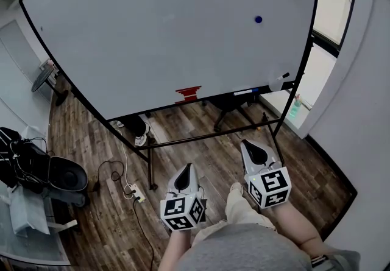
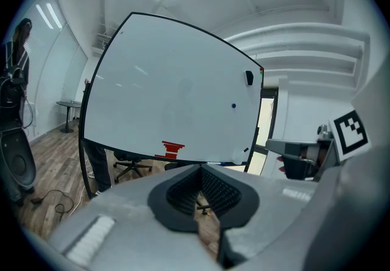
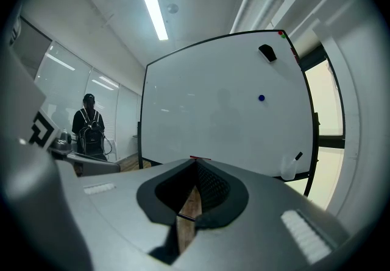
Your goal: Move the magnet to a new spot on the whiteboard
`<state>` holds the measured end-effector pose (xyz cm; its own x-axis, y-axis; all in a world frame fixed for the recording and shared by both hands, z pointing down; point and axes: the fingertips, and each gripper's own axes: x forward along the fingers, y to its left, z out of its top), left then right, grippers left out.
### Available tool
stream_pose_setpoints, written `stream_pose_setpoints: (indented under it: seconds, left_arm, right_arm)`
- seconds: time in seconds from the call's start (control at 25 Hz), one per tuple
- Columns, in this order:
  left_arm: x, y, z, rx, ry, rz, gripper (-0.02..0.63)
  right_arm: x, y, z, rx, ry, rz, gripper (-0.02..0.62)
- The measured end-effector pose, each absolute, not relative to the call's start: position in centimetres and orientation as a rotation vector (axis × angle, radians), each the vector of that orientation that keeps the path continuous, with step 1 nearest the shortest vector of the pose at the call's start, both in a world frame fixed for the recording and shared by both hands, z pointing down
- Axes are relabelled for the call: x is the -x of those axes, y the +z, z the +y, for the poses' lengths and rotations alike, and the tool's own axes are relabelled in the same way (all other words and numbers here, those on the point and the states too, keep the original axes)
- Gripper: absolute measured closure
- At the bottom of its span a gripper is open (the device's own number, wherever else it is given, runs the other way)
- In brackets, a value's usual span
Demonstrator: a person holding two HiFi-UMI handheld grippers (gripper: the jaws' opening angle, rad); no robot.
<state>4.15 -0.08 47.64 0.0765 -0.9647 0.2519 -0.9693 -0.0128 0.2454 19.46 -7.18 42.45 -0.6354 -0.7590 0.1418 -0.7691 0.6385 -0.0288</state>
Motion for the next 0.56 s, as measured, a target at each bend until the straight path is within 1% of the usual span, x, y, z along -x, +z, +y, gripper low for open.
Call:
stream_pose_setpoints:
  seconds: [0.56]
  left_arm:
    - [-4.39, 47.66, -0.88, -2.009, 0.006, -1.918, 0.601]
  right_arm:
    - [-19.53, 42.25, -7.87, -1.275, 0.143, -2.751, 0.595]
